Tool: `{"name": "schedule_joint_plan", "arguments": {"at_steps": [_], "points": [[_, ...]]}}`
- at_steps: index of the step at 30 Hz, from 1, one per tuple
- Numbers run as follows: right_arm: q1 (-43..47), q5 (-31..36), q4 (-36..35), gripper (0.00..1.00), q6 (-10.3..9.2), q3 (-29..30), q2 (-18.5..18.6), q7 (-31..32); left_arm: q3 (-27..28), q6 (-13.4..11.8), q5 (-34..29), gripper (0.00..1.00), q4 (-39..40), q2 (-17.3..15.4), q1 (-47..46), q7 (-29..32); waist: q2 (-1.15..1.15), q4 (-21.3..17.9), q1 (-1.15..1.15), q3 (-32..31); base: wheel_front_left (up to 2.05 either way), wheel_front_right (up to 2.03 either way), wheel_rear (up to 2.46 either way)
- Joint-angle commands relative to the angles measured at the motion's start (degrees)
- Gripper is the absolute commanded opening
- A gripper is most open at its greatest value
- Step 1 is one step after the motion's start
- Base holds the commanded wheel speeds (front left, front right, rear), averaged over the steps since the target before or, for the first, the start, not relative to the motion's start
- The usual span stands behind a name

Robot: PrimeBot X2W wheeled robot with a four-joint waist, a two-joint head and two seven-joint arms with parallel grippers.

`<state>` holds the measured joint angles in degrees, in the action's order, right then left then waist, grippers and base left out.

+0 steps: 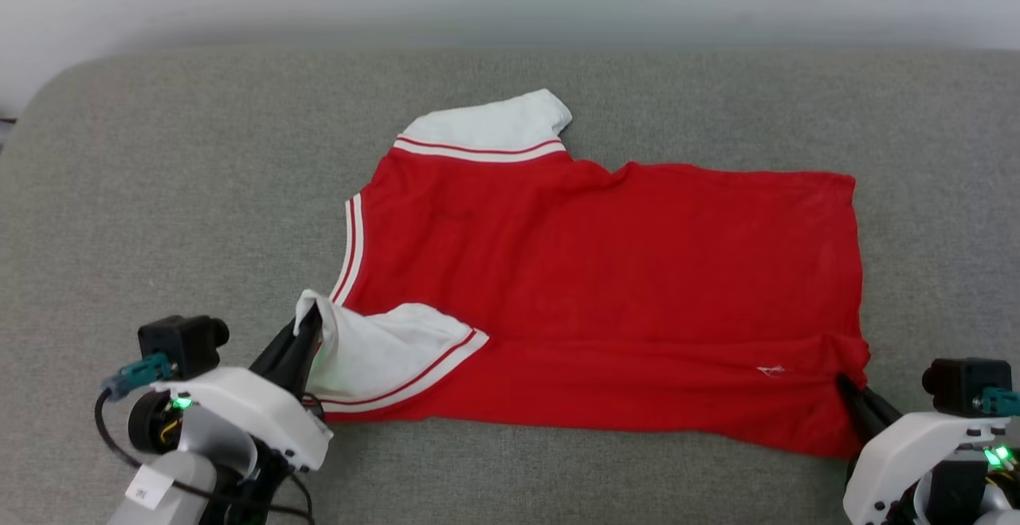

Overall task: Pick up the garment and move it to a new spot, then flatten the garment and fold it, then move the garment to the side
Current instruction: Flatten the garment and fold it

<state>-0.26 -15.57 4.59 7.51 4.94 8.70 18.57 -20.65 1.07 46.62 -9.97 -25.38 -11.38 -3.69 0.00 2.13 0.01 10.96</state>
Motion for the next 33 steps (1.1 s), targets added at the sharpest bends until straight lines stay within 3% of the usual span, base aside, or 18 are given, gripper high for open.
{"name": "schedule_joint_plan", "arguments": {"at_steps": [1, 11, 12, 14, 15, 16, 17, 18, 28, 33], "points": [[-1.63, 0.28, 0.40, 0.00, -0.04, 0.07, 0.31, -0.58, -0.22, 0.76, -0.39, 0.00, -1.69, 0.49, -2.15, -0.42, 0.00, -0.14, -0.01, 1.91, 0.00, 0.00, 0.00], [-4.29, 1.40, 5.07, 0.00, -0.05, 0.49, -0.11, -2.63, -2.07, 4.27, -0.31, 0.00, -14.81, 3.72, -9.71, -3.18, 0.00, -0.21, -0.01, 4.32, 0.00, 0.00, 0.00], [-4.36, 1.40, 5.51, 0.12, -0.05, 0.39, -0.31, -2.75, -2.25, 4.49, -0.11, 0.00, -15.77, 3.94, -10.31, -3.31, 0.00, -0.16, -0.01, 4.39, 0.00, 0.00, 0.00], [-4.44, 1.50, 6.12, 0.48, -0.04, 0.33, -0.54, -3.27, -2.72, 4.96, 0.14, 0.00, -17.81, 4.36, -11.34, -2.95, 0.00, -0.05, -0.01, 4.53, 0.00, 0.00, 0.00], [-4.59, 1.67, 6.15, 1.00, -0.05, 0.47, -0.66, -4.00, -3.05, 5.16, 0.25, 0.31, -18.74, 4.54, -11.85, -2.93, 0.00, -0.01, -0.01, 4.50, 0.00, 0.00, 0.00], [-4.81, 1.44, 6.24, 1.00, -0.05, 0.56, -0.90, -4.47, -3.51, 5.43, -0.05, 0.54, -19.41, 4.59, -12.32, -3.18, 0.00, 0.00, -0.01, 4.44, 0.00, 0.00, 0.00], [-4.81, 1.44, 6.24, 1.00, -0.05, 0.56, -0.90, -4.47, -3.51, 5.43, -0.05, 0.54, -19.41, 4.59, -12.32, -3.18, 0.00, 0.00, -0.01, 4.44, 0.00, 0.00, 0.00], [-5.19, 1.61, 6.13, 1.00, -0.05, 0.40, -0.78, -5.30, -3.59, 5.42, -0.19, 1.00, -20.14, 4.67, -12.66, -3.82, 0.00, -0.05, -0.01, 4.29, 0.00, 0.00, 0.00], [-5.75, 5.73, 2.36, 1.00, -0.04, 0.53, -0.48, -21.03, -3.08, 5.19, -0.23, 1.00, -25.22, 3.57, -13.50, -6.69, 0.00, -0.79, -0.01, -0.20, 0.00, 0.00, 0.00], [-3.63, 7.31, -0.18, 1.00, -0.03, 1.60, -2.51, -23.36, -2.29, 3.78, -0.31, 1.00, -24.04, 1.74, -13.59, -6.09, 0.00, -1.01, -0.01, -3.04, 0.00, 0.00, 0.00]]}}
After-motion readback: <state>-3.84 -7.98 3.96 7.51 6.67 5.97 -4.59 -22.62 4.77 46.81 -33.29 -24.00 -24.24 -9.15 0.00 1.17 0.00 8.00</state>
